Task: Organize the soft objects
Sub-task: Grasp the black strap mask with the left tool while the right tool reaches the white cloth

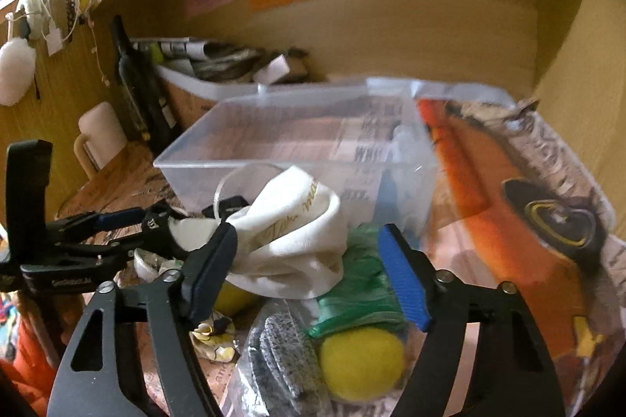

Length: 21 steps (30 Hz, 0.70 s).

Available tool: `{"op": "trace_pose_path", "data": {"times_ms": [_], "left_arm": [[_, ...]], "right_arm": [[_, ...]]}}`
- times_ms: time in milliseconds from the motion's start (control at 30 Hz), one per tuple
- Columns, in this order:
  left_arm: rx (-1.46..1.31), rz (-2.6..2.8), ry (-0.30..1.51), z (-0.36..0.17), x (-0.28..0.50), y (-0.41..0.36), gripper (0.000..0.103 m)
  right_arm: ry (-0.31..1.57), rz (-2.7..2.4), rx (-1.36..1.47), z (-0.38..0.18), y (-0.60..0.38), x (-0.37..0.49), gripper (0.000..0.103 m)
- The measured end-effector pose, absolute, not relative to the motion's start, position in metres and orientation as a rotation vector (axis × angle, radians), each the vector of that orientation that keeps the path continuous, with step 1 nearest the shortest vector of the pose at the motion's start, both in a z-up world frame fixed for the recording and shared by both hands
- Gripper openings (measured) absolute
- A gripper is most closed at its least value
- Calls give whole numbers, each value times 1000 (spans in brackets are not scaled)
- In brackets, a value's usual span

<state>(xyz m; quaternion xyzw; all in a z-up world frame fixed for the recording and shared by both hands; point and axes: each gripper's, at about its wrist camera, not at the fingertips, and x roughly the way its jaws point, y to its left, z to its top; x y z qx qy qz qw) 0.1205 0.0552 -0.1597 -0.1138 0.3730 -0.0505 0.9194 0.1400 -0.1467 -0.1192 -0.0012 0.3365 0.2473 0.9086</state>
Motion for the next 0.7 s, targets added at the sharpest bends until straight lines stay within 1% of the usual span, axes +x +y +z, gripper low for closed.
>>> {"op": "trace_pose_path", "data": {"times_ms": [33, 67, 167, 200, 233, 267, 300, 333, 400, 500, 600, 700], "left_arm": [[-239, -115, 776, -162, 123, 54, 68], [-243, -126, 783, -164, 125, 53, 64], [-240, -129, 794, -168, 127, 49, 58], [-232, -124, 793, -169, 127, 48, 53], [-223, -117, 789, -168, 127, 47, 44], [-217, -116, 789, -167, 127, 46, 42], [-218, -121, 786, -166, 126, 47, 39], [-224, -124, 779, -165, 124, 47, 33], [-223, -130, 770, -161, 123, 47, 28], [-217, -133, 748, -151, 117, 46, 24], [-194, -134, 707, -137, 110, 45, 23], [-172, -141, 660, -119, 103, 41, 22]], "right_arm": [[708, 515, 0, -122, -146, 143, 69], [720, 520, 2, -124, -145, 145, 65], [752, 540, 12, -129, -143, 151, 53], [761, 549, 20, -130, -143, 151, 48], [763, 554, 23, -131, -142, 151, 47], [761, 552, 23, -131, -142, 151, 45], [759, 550, 20, -131, -142, 151, 39], [755, 547, 16, -130, -142, 149, 36], [752, 542, 15, -129, -143, 149, 25], [735, 525, 16, -127, -146, 149, 16], [704, 505, 27, -121, -153, 146, 13], [661, 475, 24, -112, -158, 143, 12]]}}
